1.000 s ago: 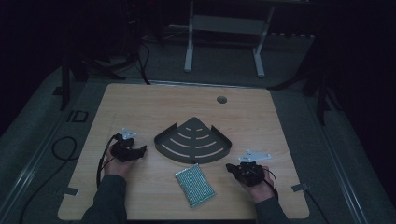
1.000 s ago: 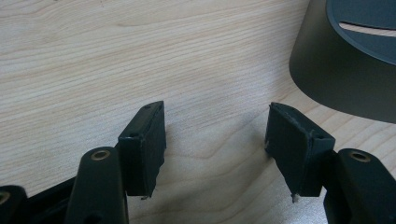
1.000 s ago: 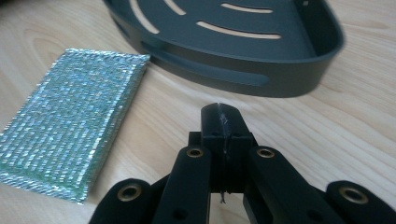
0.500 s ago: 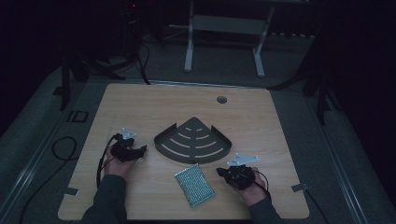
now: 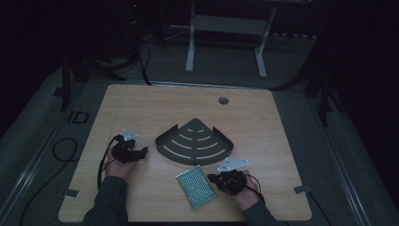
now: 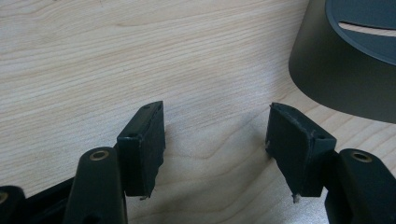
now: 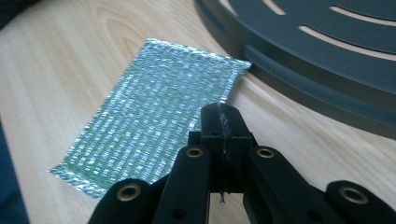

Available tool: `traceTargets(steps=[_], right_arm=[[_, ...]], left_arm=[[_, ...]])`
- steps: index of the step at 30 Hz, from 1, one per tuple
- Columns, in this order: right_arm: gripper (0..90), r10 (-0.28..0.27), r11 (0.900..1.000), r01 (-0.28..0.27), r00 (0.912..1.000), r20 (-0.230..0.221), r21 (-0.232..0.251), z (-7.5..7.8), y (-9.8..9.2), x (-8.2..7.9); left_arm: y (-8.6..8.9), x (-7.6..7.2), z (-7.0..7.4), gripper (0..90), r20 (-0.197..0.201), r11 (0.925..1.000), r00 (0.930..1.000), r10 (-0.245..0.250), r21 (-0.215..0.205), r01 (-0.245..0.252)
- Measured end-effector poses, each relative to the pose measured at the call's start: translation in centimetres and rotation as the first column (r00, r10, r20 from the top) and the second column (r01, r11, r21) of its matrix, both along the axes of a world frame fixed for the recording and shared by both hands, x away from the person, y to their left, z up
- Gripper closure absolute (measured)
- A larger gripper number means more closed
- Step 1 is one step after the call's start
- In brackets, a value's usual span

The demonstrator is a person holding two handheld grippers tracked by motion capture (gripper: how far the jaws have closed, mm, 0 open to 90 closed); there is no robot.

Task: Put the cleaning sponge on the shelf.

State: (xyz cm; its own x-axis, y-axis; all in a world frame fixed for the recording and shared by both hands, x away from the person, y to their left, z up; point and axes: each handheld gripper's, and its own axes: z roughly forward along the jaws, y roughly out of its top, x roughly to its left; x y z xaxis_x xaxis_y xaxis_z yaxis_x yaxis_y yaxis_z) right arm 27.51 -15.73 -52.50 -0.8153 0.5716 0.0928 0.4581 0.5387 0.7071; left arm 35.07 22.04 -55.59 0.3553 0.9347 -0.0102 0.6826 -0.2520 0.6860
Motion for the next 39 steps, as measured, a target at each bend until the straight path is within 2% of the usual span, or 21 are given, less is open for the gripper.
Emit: traceTargets(steps=[10,12,23,33,39], right_arm=[[89.7,0.037,0.999,-0.037,0.999,-0.024,-0.003,-0.8,1.4,-0.2],[89.8,0.043,0.998,-0.044,0.999,-0.014,-0.036,-1.1,1.8,-0.4],[89.9,0.047,0.998,-0.048,0.9987,-0.019,-0.044,-1.1,1.2,-0.6],[89.9,0.003,0.997,-0.004,0.9999,-0.011,-0.075,-0.9,-1.0,-0.7],[89.8,-0.029,0.994,0.028,0.9995,-0.007,-0.105,-0.6,-3.4,0.0]], left_arm=[[0.0,0.0,0.0,38.2,0.001,1.0,1.0,-0.001,-0.001,0.001],[0.0,0.0,0.0,38.1,0.0,1.0,1.0,-0.001,0.0,0.001],[0.0,0.0,0.0,37.8,0.002,1.0,1.0,-0.003,-0.001,0.003],[0.0,0.0,0.0,37.7,0.0,1.0,1.0,-0.002,0.0,0.002],[0.0,0.0,0.0,37.6,0.001,1.0,1.0,-0.001,0.0,0.001]])
